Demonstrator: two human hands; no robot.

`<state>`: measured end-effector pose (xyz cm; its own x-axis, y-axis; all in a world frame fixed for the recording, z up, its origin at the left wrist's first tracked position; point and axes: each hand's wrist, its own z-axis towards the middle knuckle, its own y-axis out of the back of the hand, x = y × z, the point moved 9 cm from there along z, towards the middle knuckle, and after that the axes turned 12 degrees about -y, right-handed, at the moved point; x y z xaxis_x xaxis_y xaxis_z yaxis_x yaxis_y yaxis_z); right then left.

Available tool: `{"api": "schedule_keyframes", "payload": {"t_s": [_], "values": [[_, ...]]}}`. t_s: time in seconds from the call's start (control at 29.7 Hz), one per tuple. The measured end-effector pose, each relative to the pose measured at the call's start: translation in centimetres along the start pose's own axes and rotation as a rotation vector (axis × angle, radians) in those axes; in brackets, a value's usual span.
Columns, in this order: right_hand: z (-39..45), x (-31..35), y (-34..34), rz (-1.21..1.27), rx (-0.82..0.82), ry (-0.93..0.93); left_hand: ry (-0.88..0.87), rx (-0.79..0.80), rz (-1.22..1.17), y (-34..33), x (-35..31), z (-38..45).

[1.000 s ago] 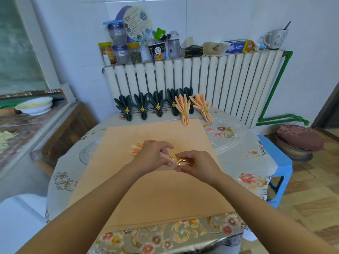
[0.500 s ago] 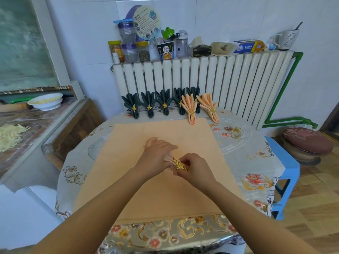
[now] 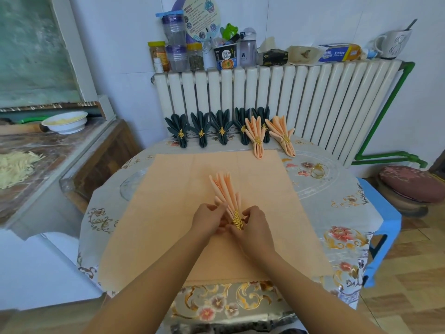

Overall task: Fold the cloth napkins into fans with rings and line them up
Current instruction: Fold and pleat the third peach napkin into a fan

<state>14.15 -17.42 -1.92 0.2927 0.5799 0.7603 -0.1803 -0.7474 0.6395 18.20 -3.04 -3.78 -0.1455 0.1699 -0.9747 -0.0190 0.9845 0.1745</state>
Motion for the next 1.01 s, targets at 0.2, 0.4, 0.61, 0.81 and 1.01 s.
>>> {"api": "schedule_keyframes", "payload": {"t_s": [0.2, 0.4, 0.61, 0.81, 1.01], "values": [[1.6, 0.2, 0.7, 0.021, 0.013, -0.07, -0.03, -0.024, 0.022, 0.5, -0.3, 0.7], [4.7, 0.5, 0.0, 0.105, 0.109, -0.146, 0.0, -0.048, -0.032, 0.4, -0.1, 1.2], [5.5, -1.1, -0.3, 0.272, 0.086, -0.271, 0.041, -0.104, -0.182, 0.5, 0.4, 1.9], [5.3, -2.6, -1.0, 0.486, 0.131, -0.401, 0.13, -0.191, -0.375, 0.7, 2.1, 1.9], [5.2, -2.4, -0.9, 0.497, 0.14, -0.398, 0.156, -0.187, -0.408, 0.5, 2.4, 1.9]]}}
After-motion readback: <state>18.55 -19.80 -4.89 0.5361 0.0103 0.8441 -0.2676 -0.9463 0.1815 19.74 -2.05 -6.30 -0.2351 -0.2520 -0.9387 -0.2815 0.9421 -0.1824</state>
